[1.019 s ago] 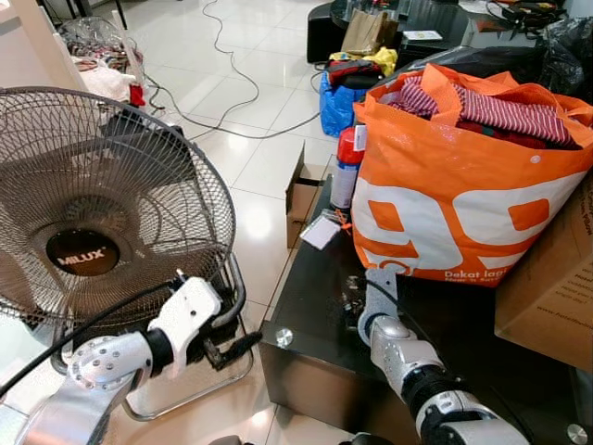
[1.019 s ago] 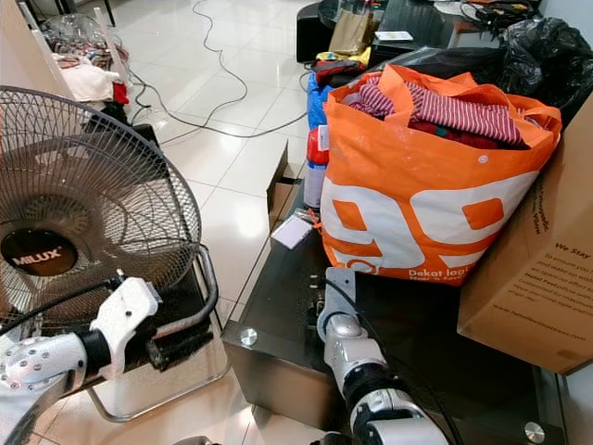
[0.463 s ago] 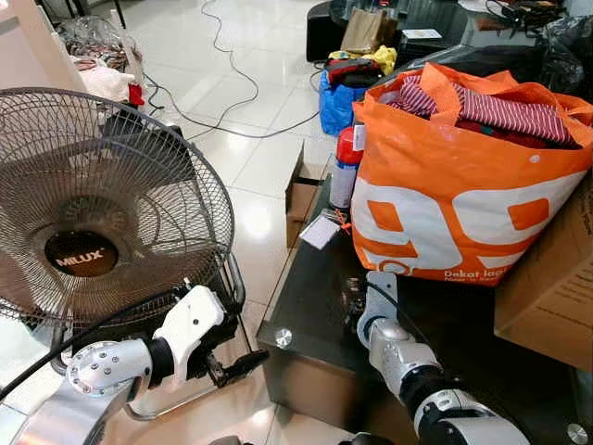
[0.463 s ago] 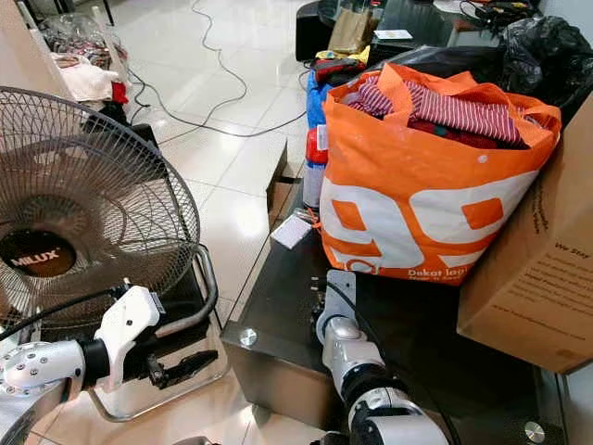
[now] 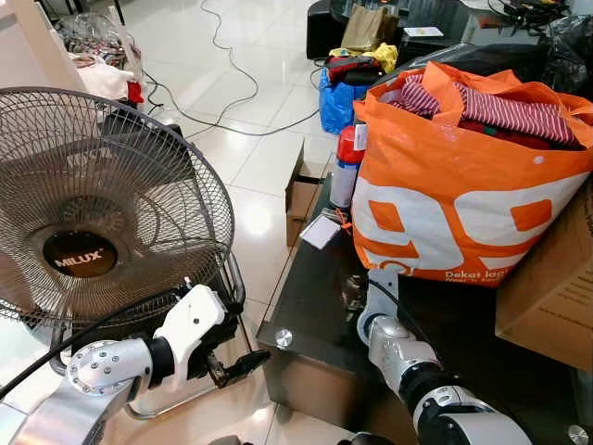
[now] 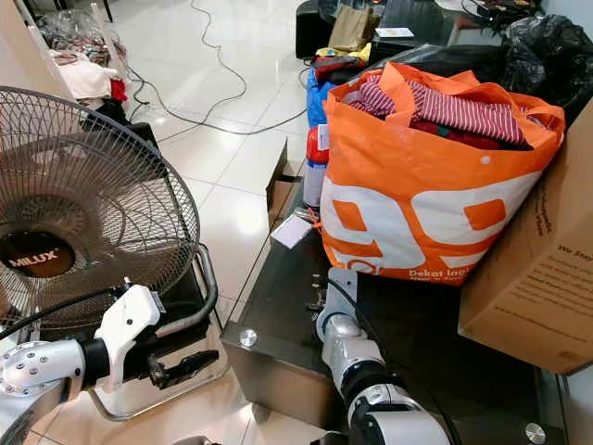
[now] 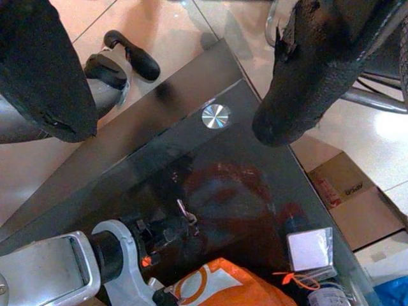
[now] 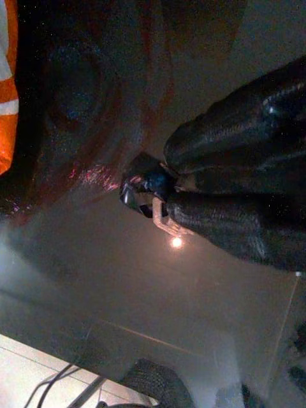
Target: Hang keys on a hook
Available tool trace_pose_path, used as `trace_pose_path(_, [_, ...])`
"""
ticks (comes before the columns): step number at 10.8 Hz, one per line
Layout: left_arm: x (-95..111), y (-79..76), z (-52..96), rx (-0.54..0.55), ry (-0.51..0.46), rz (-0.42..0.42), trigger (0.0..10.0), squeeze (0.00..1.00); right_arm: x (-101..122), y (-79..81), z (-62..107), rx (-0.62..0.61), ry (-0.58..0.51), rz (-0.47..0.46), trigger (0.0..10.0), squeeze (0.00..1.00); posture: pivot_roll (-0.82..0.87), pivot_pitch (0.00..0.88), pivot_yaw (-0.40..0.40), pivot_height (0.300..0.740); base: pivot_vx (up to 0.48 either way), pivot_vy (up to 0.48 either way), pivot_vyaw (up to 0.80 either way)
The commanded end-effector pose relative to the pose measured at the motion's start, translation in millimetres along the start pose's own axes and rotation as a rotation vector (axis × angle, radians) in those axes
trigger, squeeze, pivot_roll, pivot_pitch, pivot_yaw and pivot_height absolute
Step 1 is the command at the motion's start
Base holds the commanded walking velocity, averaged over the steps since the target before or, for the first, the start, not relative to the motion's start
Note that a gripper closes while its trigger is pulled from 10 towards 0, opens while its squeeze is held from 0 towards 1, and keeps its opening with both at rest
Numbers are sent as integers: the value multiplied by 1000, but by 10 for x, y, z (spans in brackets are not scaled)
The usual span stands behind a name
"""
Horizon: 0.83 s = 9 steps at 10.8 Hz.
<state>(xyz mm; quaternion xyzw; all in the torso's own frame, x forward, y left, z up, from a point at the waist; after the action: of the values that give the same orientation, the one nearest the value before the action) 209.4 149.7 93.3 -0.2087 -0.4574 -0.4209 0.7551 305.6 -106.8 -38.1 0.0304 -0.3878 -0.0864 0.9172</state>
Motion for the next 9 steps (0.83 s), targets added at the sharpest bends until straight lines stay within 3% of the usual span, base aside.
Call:
trace_pose_path(1, [26,-5,18,0,1,-14,10000,0,13,18,-3,0,-1,-16,0,0,3,56,6,740,0,0,0])
trace_pose_path(6, [31,2,-5,11,-6,-10,10000,0,61,10,-8,13,-12,-46,0,0,-1,44,4,740,0,0,0])
trace_pose_path(7, [35,8,-19,8,-8,-11,10000,0,32,22,-8,50,20,10,0,0,-6,42,8,740,0,0,0])
trace_pose_path(8, [39,7,-28,3,-10,-13,10000,0,-66,26,0,113,80,139,0,0,-12,40,13,740,0,0,0])
trace_pose_path(9, [43,6,-39,-1,-12,-15,10000,0,-102,-24,5,132,105,207,0,0,-14,42,16,740,0,0,0])
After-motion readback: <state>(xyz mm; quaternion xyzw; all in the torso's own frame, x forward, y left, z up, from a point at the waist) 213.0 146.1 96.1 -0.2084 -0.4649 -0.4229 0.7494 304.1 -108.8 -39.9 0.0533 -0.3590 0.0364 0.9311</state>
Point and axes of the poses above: a point about 5 cm out from each wrist's last joint towards the gripper, its own z axis pointing back from the gripper into the wrist, its own x axis along the axis of the wrist's last joint, y = z × x, the point moved 3 cm from there along -z, pointing out of the wrist towards the gripper, and after that the axes turned 3 degrees about -z, right-handed, at the moved point
